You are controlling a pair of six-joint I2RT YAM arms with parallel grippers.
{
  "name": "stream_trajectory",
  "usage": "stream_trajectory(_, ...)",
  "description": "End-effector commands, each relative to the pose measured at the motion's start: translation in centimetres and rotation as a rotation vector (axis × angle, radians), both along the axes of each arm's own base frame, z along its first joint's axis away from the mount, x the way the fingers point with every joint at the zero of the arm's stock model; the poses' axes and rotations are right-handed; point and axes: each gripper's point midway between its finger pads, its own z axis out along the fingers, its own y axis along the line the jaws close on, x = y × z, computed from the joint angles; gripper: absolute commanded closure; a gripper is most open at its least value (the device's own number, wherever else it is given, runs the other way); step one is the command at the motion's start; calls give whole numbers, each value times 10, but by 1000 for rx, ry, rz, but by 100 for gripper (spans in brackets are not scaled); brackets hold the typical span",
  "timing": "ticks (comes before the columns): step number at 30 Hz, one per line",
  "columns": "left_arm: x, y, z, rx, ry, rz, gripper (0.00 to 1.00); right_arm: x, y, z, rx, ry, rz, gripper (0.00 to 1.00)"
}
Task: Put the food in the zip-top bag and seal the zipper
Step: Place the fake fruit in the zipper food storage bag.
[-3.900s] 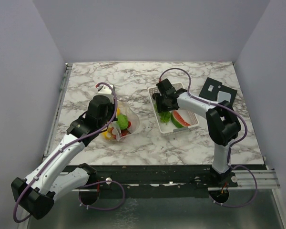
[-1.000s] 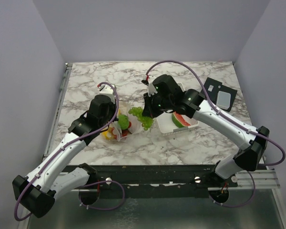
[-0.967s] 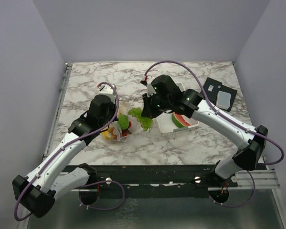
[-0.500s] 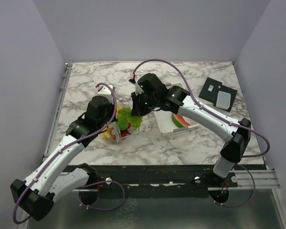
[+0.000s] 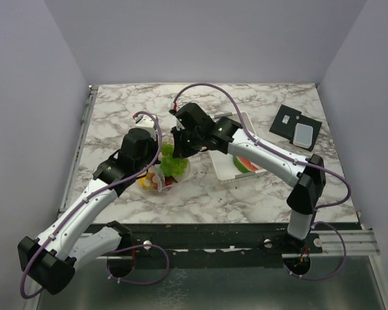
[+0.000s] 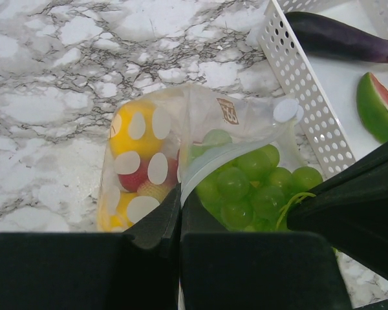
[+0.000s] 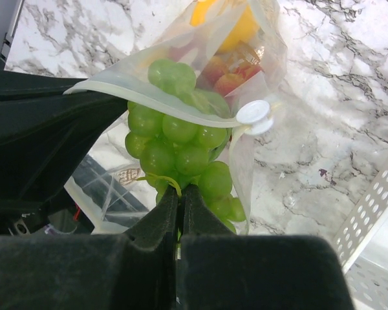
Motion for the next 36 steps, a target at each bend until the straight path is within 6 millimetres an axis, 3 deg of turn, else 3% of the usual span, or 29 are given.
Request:
stream_trajectory(1, -3, -7, 3, -26, 0, -38, 100, 9, 17, -1, 50, -17, -44, 99)
stream_trajectory(9, -3, -9, 2, -27, 3, -44, 100, 24, 33, -10, 78, -27, -89, 99)
stream_trajectory(17, -4, -13, 1, -34, 11, -68, 100, 56, 28, -17, -3, -132, -181, 99)
stream_trajectory(28, -6, -17, 0, -42, 17, -92, 100, 74, 36, -26, 51, -212, -223, 99)
stream_trajectory(36, -5, -15, -1, -37, 18, -80, 100, 71, 40, -27, 76, -209, -201, 70)
